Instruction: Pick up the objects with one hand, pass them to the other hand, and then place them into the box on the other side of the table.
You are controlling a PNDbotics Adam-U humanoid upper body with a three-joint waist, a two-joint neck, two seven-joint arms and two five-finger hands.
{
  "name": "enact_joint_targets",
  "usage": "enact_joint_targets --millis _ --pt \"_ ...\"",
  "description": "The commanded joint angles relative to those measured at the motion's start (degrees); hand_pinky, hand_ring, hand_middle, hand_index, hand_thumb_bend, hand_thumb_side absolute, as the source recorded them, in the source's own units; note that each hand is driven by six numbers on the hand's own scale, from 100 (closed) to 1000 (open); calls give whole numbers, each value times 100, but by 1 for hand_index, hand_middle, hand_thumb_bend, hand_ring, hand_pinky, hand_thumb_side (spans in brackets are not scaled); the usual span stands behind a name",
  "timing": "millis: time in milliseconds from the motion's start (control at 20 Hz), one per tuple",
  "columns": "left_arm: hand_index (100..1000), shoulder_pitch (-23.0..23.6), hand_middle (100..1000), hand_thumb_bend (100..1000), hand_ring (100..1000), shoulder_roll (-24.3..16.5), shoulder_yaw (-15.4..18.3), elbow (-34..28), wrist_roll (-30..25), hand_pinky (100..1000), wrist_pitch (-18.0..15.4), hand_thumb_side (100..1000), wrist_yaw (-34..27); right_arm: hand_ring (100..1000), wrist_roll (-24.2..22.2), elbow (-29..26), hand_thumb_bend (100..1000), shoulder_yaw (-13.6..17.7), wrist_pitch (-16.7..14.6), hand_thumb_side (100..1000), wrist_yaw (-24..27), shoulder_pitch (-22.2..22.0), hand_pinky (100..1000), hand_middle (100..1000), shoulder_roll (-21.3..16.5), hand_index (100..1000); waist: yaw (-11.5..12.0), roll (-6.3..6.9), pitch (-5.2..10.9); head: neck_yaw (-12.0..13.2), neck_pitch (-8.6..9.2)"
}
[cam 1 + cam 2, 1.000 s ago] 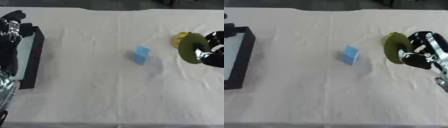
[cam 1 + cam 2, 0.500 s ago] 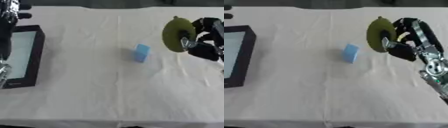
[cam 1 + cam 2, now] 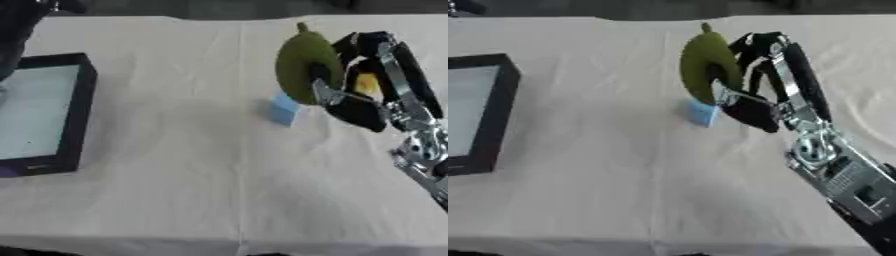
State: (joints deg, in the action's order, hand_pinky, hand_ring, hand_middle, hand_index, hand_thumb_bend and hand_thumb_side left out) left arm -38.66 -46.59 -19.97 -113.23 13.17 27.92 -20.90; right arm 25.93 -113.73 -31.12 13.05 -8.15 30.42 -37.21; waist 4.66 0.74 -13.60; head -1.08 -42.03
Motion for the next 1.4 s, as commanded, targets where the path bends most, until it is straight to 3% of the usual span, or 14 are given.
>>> enact_joint_targets --millis 50,400,750,1100,1400 --pt "821 -262 759 100 738 -282 -137 -50 -437 736 391 760 -5 484 44 -86 100 -109 -121 100 -306 174 245 320 62 454 13 17 142 33 99" --pt "833 -721 761 100 744 -274 -503 107 -1506 741 884 810 87 482 123 -86 100 -428 -318 100 -590 439 242 322 266 453 46 52 126 68 81" --pt "874 -1015 787 100 775 -242 -847 149 -2649 775 830 792 485 480 -35 -86 100 -667 -439 100 -562 699 240 322 434 453 68 82 110 -14 26" --pt "879 -1493 800 100 789 -78 -1265 202 -3438 785 1055 776 1155 474 -95 -86 100 -789 -468 100 -646 870 222 326 518 455 109 109 115 -56 -6" --pt "868 -1549 791 100 806 -20 -1331 180 -3734 809 905 899 1288 471 -138 -86 100 -853 -477 100 -739 906 216 325 540 453 119 135 96 -80 -20"
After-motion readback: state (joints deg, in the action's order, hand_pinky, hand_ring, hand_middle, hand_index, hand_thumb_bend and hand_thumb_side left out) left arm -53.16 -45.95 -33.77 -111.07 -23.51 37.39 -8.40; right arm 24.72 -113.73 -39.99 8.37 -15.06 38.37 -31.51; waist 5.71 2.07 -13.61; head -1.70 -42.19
